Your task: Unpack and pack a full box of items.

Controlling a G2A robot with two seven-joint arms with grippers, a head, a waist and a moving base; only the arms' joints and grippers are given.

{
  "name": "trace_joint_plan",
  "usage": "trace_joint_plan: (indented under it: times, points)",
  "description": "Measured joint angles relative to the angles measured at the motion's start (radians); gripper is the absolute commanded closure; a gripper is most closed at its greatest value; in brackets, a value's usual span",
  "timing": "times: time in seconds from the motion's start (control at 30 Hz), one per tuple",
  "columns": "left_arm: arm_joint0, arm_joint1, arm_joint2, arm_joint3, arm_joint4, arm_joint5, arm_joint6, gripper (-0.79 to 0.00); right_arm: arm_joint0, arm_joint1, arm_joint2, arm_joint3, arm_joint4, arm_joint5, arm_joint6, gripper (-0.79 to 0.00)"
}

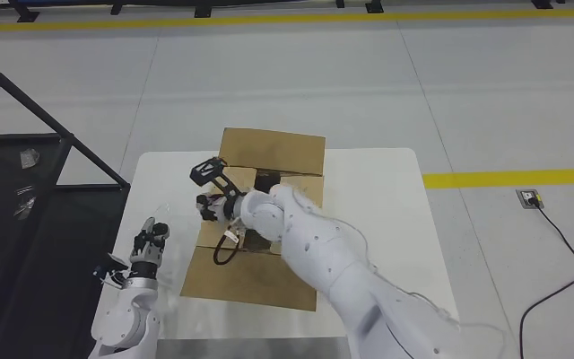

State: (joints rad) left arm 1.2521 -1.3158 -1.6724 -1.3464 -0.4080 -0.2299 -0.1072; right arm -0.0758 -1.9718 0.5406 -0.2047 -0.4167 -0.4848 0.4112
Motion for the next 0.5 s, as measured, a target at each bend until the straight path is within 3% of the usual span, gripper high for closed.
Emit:
trace_joint_plan:
  times: [0.23,0.5]
  points:
    - [-0.005,0.0,0.002,0.019,0.005,-0.012,-0.007,-0.308,0.003,0.017,0.08,0.012,0.155,0.006,0.185,0.0]
    - [-0.011,0.0,0.013,0.037,0.045,-0.049,-0.006,-0.345,-0.012,0.017,0.104,-0.018,0.175,0.084,0.204,0.0]
